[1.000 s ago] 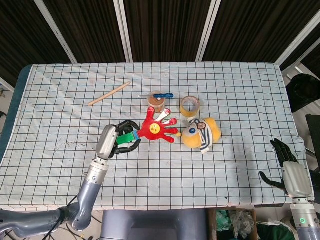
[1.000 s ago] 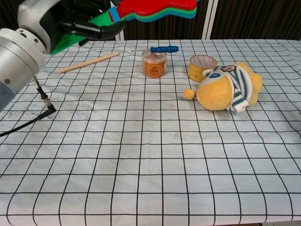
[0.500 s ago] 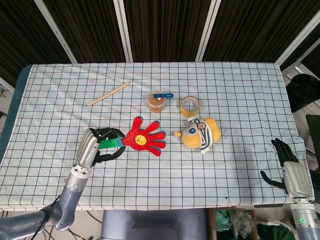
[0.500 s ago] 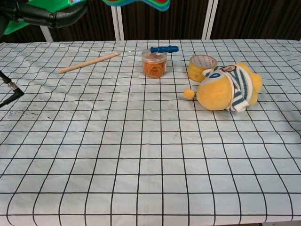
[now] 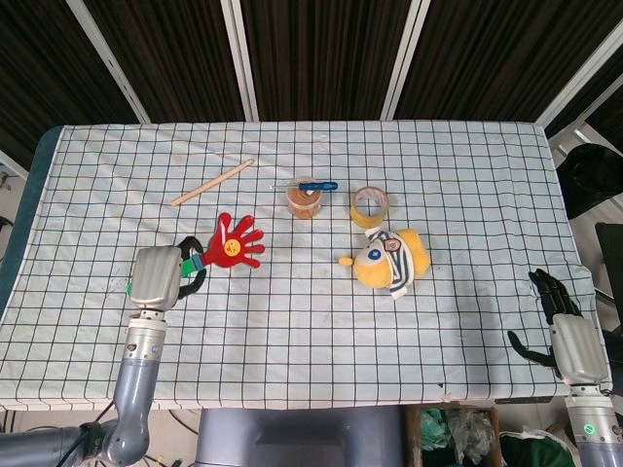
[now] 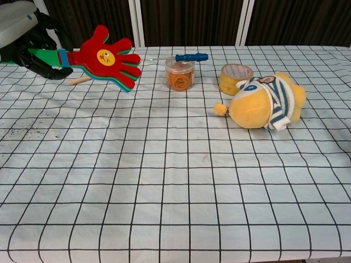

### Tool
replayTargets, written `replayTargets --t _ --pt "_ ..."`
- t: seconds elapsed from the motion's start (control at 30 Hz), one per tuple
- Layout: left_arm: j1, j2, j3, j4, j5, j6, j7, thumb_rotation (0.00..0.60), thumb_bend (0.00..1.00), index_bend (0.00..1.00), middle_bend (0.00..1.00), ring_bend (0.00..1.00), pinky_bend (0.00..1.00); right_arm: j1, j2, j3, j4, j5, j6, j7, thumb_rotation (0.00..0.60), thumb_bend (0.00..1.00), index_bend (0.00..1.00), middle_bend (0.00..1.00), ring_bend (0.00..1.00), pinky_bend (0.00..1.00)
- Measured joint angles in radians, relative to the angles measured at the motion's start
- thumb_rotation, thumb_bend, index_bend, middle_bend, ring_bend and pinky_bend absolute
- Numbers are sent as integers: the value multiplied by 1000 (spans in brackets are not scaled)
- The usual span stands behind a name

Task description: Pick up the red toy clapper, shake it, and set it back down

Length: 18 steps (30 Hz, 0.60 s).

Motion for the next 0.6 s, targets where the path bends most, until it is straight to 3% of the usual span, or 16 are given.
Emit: replayTargets --t 0.1,0.2,0.43,0.6 --pt "4 4 -5 -18 27 -14 -13 600 532 728 810 688 894 0 -1 -1 0 -3 0 0 600 259 0 0 5 175" --pt "6 7 -4 -18 108 -23 -126 600 531 728 810 688 894 0 -1 -1 0 -3 0 0 600 258 0 0 4 176" --pt "6 2 4 51 395 12 -694 600 530 728 810 688 894 0 -1 -1 1 -6 2 1 600 260 0 0 5 176" --pt "5 -9 10 139 578 49 -970 600 527 728 809 687 894 0 -2 -1 1 -4 0 3 600 259 0 0 5 176"
